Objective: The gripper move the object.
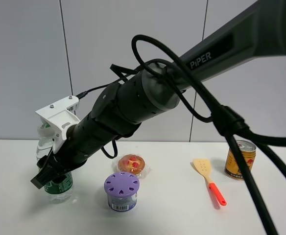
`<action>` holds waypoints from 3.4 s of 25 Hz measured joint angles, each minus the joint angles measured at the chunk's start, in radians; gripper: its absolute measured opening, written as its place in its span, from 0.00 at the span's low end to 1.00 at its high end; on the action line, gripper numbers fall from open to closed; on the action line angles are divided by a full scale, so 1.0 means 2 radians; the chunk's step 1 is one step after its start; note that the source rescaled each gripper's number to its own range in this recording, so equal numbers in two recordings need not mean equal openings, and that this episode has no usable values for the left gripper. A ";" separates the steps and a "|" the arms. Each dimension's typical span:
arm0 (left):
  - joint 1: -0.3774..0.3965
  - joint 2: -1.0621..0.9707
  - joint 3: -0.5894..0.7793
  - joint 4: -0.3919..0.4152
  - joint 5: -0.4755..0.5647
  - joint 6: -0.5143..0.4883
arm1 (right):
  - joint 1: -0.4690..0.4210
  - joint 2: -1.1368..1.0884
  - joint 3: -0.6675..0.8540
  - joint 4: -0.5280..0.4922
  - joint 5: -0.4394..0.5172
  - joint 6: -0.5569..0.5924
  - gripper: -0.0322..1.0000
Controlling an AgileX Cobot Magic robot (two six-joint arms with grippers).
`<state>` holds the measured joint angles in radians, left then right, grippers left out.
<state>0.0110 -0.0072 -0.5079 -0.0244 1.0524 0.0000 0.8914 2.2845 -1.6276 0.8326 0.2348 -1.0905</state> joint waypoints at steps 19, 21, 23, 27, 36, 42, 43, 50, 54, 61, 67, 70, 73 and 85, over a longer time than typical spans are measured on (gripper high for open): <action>0.000 0.000 0.000 0.000 0.000 0.000 | 0.000 -0.008 -0.004 0.002 -0.008 0.035 0.58; 0.000 0.000 0.000 0.000 0.000 0.000 | 0.000 -0.019 -0.004 0.002 -0.008 0.035 0.58; 0.000 0.000 0.000 0.000 0.000 0.000 | 0.000 -0.034 -0.004 0.002 -0.005 0.035 0.58; 0.000 0.000 0.000 0.000 0.000 0.000 | 0.000 -0.073 -0.004 -0.013 0.031 0.039 0.58; 0.000 0.000 0.000 0.000 0.000 0.000 | 0.001 -0.212 -0.004 -0.186 0.104 0.130 0.58; 0.000 0.000 0.000 0.000 0.000 0.000 | -0.009 -0.316 -0.004 -0.345 0.137 0.274 0.58; 0.000 0.000 0.000 0.000 0.000 0.000 | -0.014 -0.333 -0.004 -0.381 0.143 0.312 0.58; 0.000 0.000 0.000 0.000 0.000 0.000 | -0.039 -0.446 -0.004 -0.624 0.294 0.491 0.58; 0.000 0.000 0.000 0.000 0.000 0.000 | -0.039 -0.500 0.001 -0.647 0.407 0.507 0.58; 0.000 0.000 0.000 0.000 0.000 0.000 | -0.061 -0.623 0.117 -0.642 0.452 0.542 0.58; 0.000 0.000 0.000 0.000 0.000 0.000 | -0.132 -0.764 0.253 -0.602 0.455 0.550 0.58; 0.000 0.000 0.000 0.000 0.000 0.000 | -0.189 -0.830 0.306 -0.577 0.462 0.550 0.58; 0.000 0.000 0.000 0.000 0.000 0.000 | -0.273 -0.913 0.366 -0.543 0.464 0.551 0.58; 0.000 0.000 0.000 0.000 0.000 0.000 | -0.431 -1.110 0.498 -0.481 0.492 0.590 0.60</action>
<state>0.0110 -0.0072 -0.5079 -0.0244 1.0524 0.0000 0.0303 0.0652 -0.6316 -0.1297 1.2187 0.0905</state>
